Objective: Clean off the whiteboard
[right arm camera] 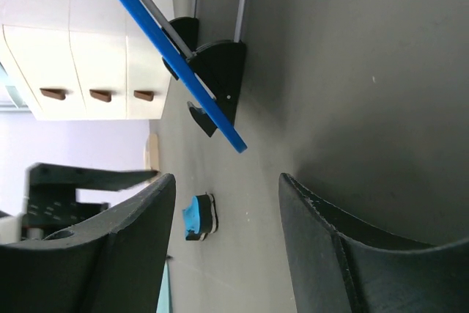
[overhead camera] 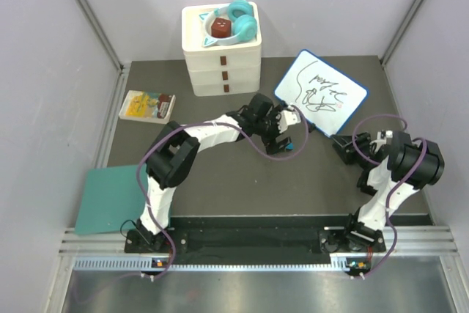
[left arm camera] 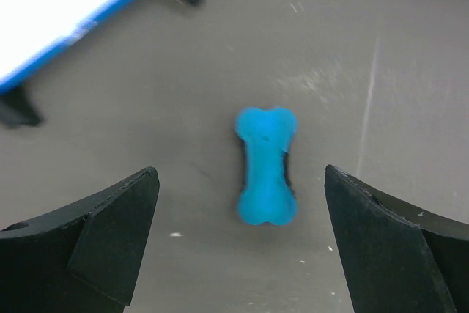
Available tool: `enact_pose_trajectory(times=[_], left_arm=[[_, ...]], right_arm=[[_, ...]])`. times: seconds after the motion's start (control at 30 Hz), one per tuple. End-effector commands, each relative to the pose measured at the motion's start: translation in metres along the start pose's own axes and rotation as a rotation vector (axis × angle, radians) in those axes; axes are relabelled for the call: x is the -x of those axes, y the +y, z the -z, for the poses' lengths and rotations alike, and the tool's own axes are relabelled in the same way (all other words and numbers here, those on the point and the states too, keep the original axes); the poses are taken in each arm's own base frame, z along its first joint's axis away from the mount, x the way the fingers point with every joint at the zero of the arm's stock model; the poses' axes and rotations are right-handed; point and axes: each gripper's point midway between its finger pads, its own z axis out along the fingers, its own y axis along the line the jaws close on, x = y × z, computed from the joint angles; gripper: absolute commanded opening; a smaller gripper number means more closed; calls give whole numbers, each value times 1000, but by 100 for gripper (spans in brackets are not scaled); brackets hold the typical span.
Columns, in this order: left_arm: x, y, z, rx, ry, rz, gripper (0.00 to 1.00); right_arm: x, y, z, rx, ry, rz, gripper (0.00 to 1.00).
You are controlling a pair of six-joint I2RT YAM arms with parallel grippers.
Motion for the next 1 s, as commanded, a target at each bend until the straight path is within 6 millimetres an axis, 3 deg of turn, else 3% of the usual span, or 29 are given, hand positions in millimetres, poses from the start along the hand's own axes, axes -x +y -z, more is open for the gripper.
enact_pose_trajectory(times=[0.0, 0.3, 0.6, 0.73, 0.83, 0.87, 0.97], left_arm=[[-14, -9, -8, -59, 62, -83, 99], [-30, -4, -23, -45, 88, -69, 97], [-26, 1, -37, -48, 66, -39, 91], [-27, 3, -40, -49, 67, -33, 84], [-24, 1, -43, -58, 60, -26, 72], [-26, 1, -44, -59, 62, -20, 64], [-26, -1, -46, -64, 64, -16, 58]], right_arm=[[18, 23, -2, 108, -45, 104, 58], [17, 27, -2, 132, -37, 101, 58], [17, 25, -2, 126, -39, 97, 58], [17, 25, -2, 126, -39, 97, 58], [18, 25, -3, 125, -40, 97, 57], [17, 25, -3, 124, -40, 98, 57], [19, 25, -2, 126, -44, 99, 57]])
